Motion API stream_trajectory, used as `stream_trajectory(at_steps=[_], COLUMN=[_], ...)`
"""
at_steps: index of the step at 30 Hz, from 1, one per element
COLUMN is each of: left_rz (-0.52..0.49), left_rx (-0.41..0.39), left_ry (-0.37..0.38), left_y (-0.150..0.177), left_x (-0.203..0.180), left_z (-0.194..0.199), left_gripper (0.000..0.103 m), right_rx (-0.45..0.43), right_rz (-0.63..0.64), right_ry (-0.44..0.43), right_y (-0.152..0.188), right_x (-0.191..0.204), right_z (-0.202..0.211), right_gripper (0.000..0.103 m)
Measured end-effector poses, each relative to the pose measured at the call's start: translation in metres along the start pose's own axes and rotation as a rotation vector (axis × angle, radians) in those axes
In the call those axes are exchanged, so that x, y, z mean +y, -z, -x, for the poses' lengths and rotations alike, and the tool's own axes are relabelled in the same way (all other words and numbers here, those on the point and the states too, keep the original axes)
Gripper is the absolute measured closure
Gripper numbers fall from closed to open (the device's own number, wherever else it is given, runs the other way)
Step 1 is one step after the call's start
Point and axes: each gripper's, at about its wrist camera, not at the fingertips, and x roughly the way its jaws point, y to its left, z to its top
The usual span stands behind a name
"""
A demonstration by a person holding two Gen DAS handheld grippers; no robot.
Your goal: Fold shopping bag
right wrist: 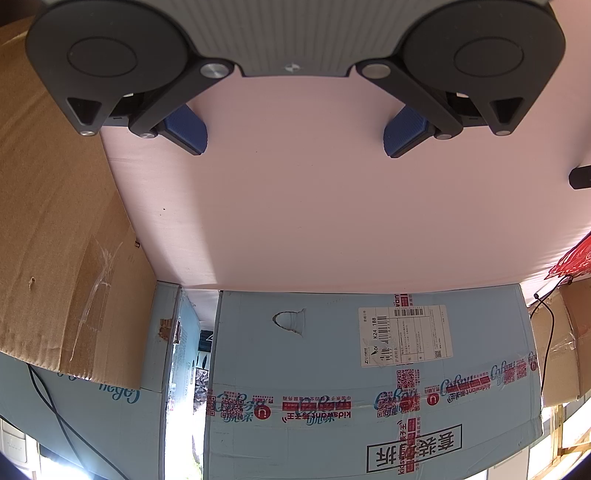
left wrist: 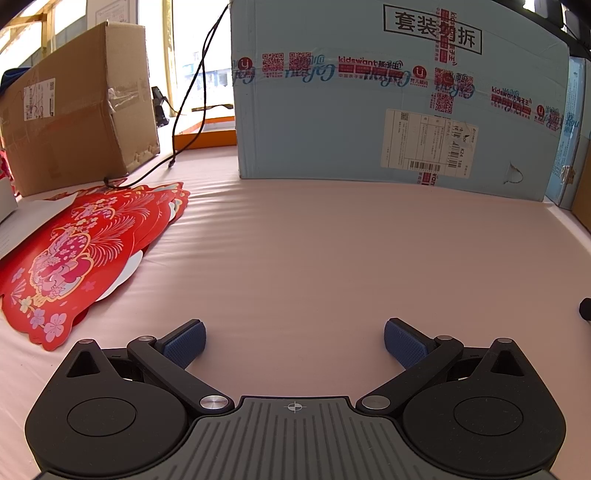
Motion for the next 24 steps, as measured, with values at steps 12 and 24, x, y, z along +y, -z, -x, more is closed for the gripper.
stream_trajectory(at_steps=[12,24], left_rz=[0.001,0.000], left_rx=[0.000,0.000], left_ry=[0.000,-0.001], left_y=[0.0000,-0.0002], left_x=[-0.0009,-0.0017], left_z=[0.0003,0.0000], left_gripper=[0.000,0.000], right_rx=[0.000,0.001], right_rz=[0.000,0.000], right_ry=[0.000,0.000], right_y=[-0.0001,-0.0002], right_x=[0.0003,0.0004], right_z=[0.0001,0.0002], right_gripper=[0.000,0.000])
